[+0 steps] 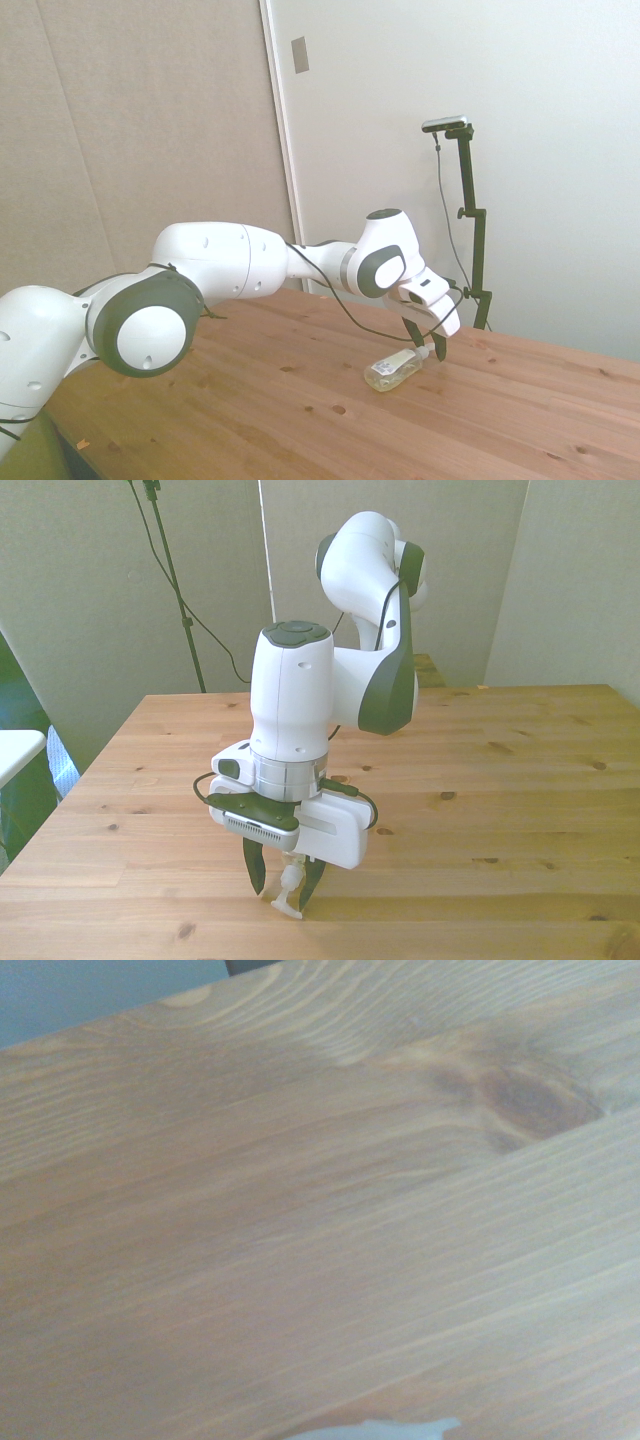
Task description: Stand the sanitizer
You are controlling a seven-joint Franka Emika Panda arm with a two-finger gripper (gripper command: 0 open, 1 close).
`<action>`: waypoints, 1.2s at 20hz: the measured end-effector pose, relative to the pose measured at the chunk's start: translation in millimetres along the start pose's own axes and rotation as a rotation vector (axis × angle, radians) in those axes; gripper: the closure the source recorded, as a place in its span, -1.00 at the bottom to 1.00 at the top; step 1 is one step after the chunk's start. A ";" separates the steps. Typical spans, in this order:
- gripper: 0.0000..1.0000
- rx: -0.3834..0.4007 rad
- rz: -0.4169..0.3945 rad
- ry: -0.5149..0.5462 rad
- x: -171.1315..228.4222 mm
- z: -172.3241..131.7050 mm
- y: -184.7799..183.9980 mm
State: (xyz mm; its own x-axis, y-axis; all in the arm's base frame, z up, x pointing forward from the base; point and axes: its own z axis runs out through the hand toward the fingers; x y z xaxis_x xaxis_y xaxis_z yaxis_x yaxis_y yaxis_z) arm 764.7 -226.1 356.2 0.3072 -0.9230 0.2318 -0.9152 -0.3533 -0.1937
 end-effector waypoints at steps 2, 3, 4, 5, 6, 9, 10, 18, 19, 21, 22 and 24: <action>1.00 -0.002 0.001 -0.003 0.5 1.5 1.1; 1.00 -0.001 0.001 -0.005 0.4 2.0 1.2; 1.00 0.000 0.002 -0.007 0.6 2.2 1.3; 1.00 0.001 0.002 -0.009 0.9 2.2 1.5; 1.00 0.001 0.003 -0.009 1.4 2.2 1.9; 1.00 0.007 0.013 -0.013 3.9 1.3 2.8; 1.00 0.008 0.016 -0.013 4.5 0.8 2.9; 1.00 0.006 0.053 -0.013 2.4 -0.6 0.6; 1.00 0.013 0.057 -0.007 0.6 -2.9 -2.3; 1.00 0.053 0.055 0.025 -4.5 -17.3 -13.5; 1.00 0.082 0.054 0.045 -8.5 -28.8 -20.2; 1.00 0.138 0.048 0.102 -19.0 -56.1 -30.1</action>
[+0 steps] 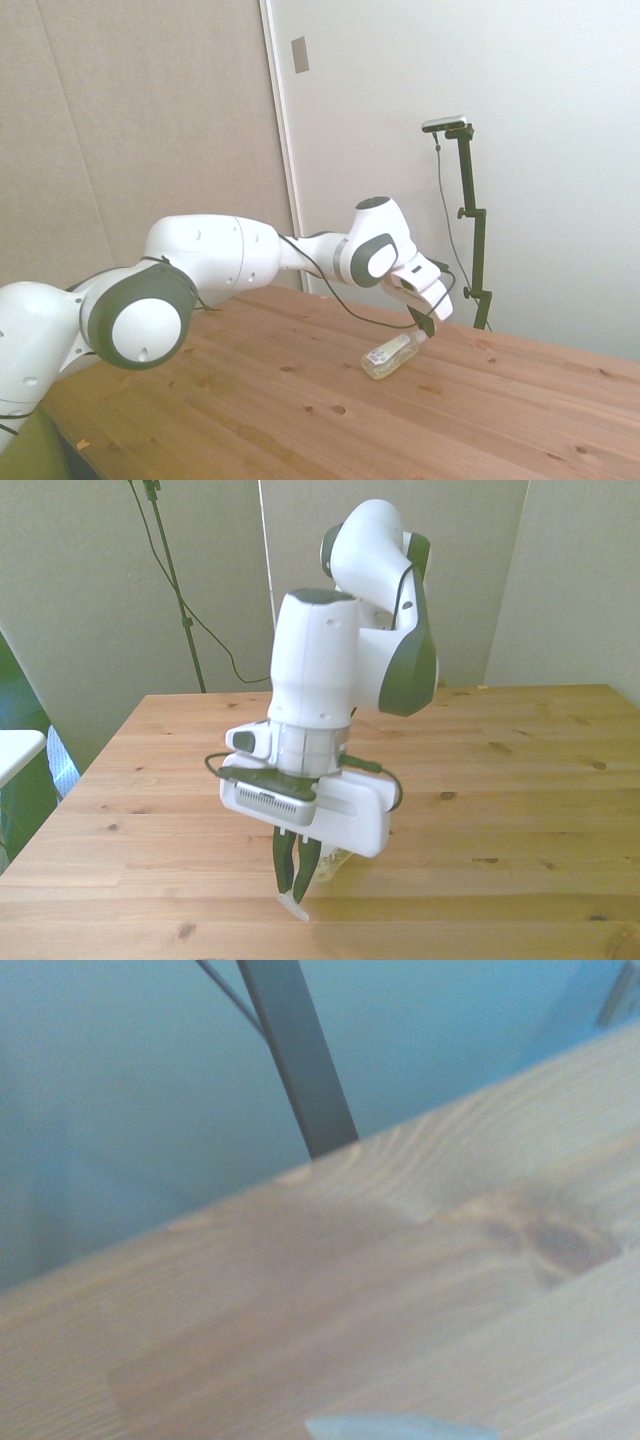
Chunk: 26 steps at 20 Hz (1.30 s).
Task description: Stand the sanitizer
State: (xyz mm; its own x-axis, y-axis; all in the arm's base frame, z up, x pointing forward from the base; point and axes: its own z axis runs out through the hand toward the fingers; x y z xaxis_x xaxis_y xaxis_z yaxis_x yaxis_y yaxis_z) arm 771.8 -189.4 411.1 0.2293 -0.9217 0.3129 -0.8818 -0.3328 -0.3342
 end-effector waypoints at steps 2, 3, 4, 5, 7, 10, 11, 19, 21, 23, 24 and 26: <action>1.00 0.045 -0.010 0.059 -10.8 -24.2 -6.3; 1.00 0.064 -0.015 0.085 -16.7 -33.4 -7.5; 1.00 0.084 -0.019 0.112 -22.9 -41.3 -8.0; 1.00 0.104 -0.021 0.136 -29.6 -47.5 -7.4; 1.00 0.141 -0.029 0.185 -43.5 -56.8 -3.1; 1.00 0.192 -0.038 0.255 -65.5 -68.2 10.0; 1.00 0.211 -0.039 0.277 -73.2 -72.4 15.9; 1.00 0.318 0.010 0.421 -104.7 -108.8 71.4; 1.00 0.341 0.025 0.447 -116.0 -114.0 73.3; 1.00 0.367 0.038 0.463 -128.5 -117.3 75.9; 1.00 0.381 0.045 0.467 -134.2 -118.5 77.9; 1.00 0.405 0.054 0.472 -143.3 -120.2 83.5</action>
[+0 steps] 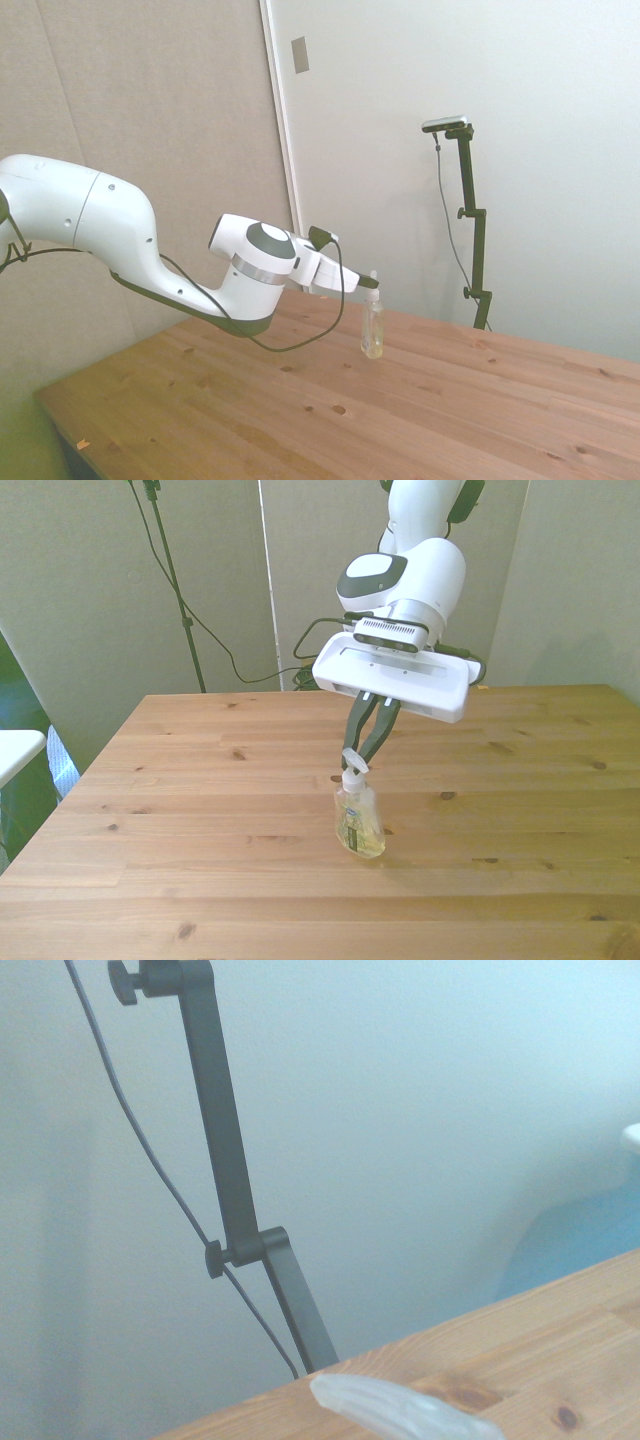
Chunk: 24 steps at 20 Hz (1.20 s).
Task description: Stand the sanitizer
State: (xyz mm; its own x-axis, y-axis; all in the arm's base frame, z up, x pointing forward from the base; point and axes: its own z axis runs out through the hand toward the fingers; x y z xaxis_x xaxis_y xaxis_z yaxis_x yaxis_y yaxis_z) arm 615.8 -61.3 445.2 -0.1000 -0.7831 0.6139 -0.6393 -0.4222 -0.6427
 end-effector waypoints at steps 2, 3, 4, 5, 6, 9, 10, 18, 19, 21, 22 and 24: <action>1.00 0.018 0.003 0.007 -5.2 -6.3 5.6; 1.00 0.022 0.003 0.011 -8.1 -8.3 9.1; 1.00 0.026 0.002 0.014 -10.8 -10.0 12.3; 1.00 0.027 0.001 0.017 -13.2 -10.8 15.7; 1.00 0.027 0.003 0.017 -15.9 -11.2 19.0; -1.00 0.020 0.002 0.020 -20.8 -9.3 27.2; -1.00 0.021 0.016 0.025 -19.9 -8.8 27.0; -1.00 0.019 0.036 0.038 -19.5 -5.8 29.6; -1.00 0.019 0.035 0.039 -19.6 -5.5 29.9; -1.00 0.017 0.033 0.037 -21.0 -5.2 31.3; -1.00 0.017 0.032 0.035 -21.1 -5.5 31.2; -1.00 0.018 0.029 0.029 -22.0 -6.2 31.0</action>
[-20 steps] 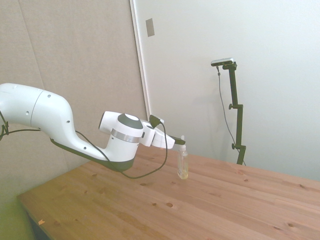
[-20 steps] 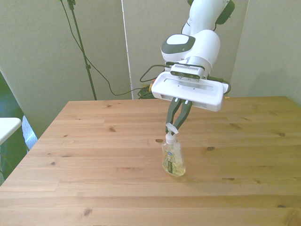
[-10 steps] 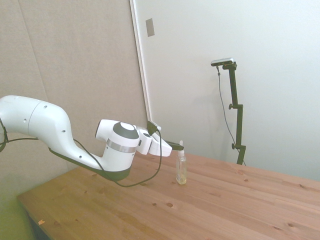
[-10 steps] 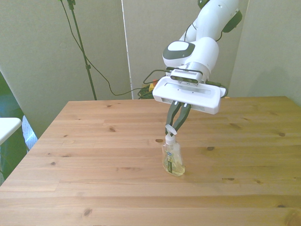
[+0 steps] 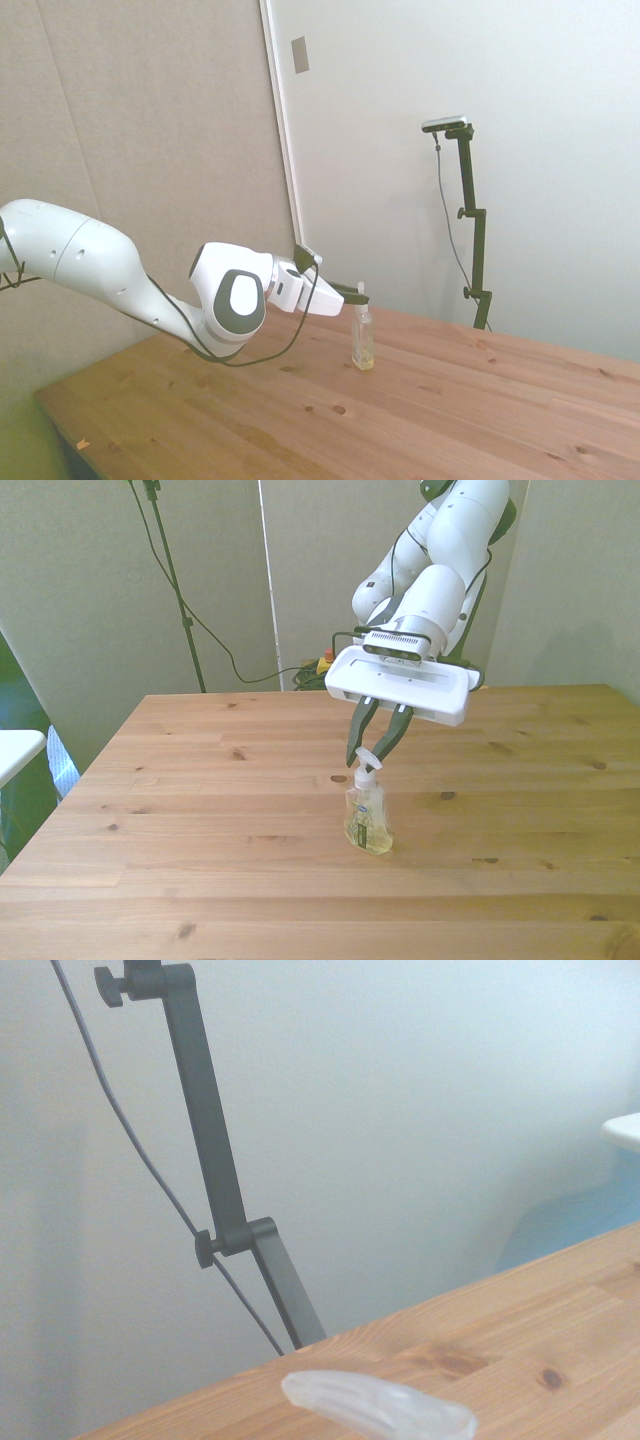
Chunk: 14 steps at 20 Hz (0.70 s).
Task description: Stand the sanitizer
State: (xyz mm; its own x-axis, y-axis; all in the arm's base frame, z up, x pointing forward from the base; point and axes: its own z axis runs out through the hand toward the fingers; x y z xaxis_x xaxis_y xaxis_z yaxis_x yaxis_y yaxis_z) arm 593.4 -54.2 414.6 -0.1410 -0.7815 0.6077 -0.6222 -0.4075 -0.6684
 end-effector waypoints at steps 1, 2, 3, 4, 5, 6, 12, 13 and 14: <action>-1.00 0.000 -0.001 -0.003 -0.1 -0.5 -0.1; -1.00 0.000 -0.002 -0.005 0.0 -0.9 -0.1; -1.00 -0.001 -0.003 -0.006 0.1 -1.1 0.0; -1.00 -0.002 -0.005 -0.007 0.1 -1.2 0.4; -1.00 -0.002 -0.008 -0.007 -0.1 -1.3 0.7; -1.00 -0.003 -0.009 -0.008 -0.1 -1.5 0.9; -1.00 -0.005 -0.020 -0.018 0.8 -3.1 1.3; -1.00 -0.007 -0.024 -0.023 0.5 -3.3 1.2; -1.00 -0.009 -0.026 -0.029 0.4 -3.5 1.1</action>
State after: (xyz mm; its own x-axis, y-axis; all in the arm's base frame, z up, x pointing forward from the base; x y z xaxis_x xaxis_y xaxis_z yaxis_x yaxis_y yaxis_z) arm 589.9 -53.3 415.7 -0.1022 -0.7839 0.6124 -0.6327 -0.4239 -0.6481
